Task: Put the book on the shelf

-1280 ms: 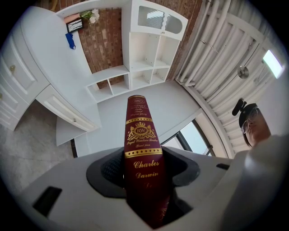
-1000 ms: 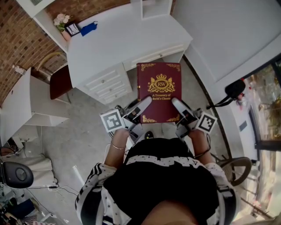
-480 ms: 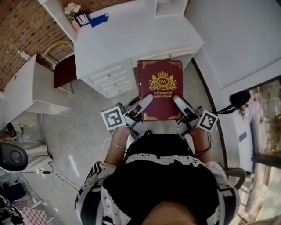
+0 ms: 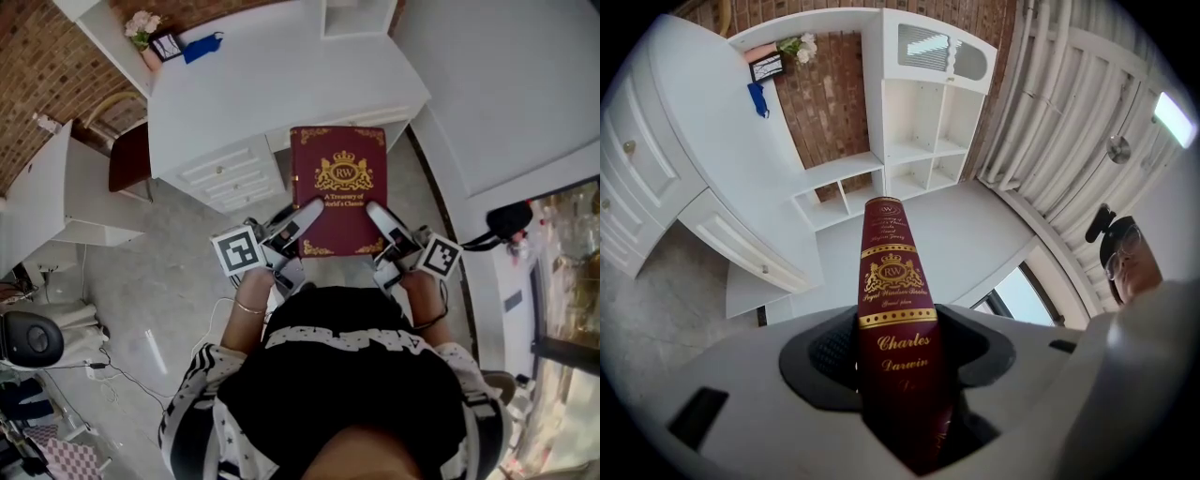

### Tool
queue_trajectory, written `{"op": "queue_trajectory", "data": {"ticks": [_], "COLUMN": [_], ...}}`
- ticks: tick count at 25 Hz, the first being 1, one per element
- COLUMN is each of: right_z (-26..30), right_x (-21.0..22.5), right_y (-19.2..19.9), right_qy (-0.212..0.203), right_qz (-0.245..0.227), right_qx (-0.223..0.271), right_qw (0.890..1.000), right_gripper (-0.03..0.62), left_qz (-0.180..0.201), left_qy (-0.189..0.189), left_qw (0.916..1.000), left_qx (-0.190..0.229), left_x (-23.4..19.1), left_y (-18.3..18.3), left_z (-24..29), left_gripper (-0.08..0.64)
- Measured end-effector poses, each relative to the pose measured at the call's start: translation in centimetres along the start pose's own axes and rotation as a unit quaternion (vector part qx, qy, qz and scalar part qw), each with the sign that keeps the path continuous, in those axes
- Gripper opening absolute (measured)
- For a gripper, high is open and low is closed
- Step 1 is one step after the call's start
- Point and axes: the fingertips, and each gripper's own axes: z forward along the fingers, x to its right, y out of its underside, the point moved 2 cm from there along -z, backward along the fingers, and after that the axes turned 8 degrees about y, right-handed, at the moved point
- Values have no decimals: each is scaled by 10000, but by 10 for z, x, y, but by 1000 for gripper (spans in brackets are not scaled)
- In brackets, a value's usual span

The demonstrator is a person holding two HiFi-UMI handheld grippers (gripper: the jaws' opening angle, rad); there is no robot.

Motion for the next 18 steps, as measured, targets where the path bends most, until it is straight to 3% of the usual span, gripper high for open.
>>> {"op": "queue_trajectory", "data": {"ticks": [8,18], "right_z": [0,-13], "right_x": [1,35], "right_y": [0,-55], "right_qy": [-75,-140], "right_qz": [-31,93], "right_qx": [58,148], "right_qw": [10000,9997], "right_gripper": [264,262], "left_qz": [98,90], "left_qy": [-5,-189], "left_qw": [9999,9995], "left_qx": [-86,-217], "left_x": [0,-23], "left_y": [0,8], "left_z": [0,62], "left_gripper": [258,259]}}
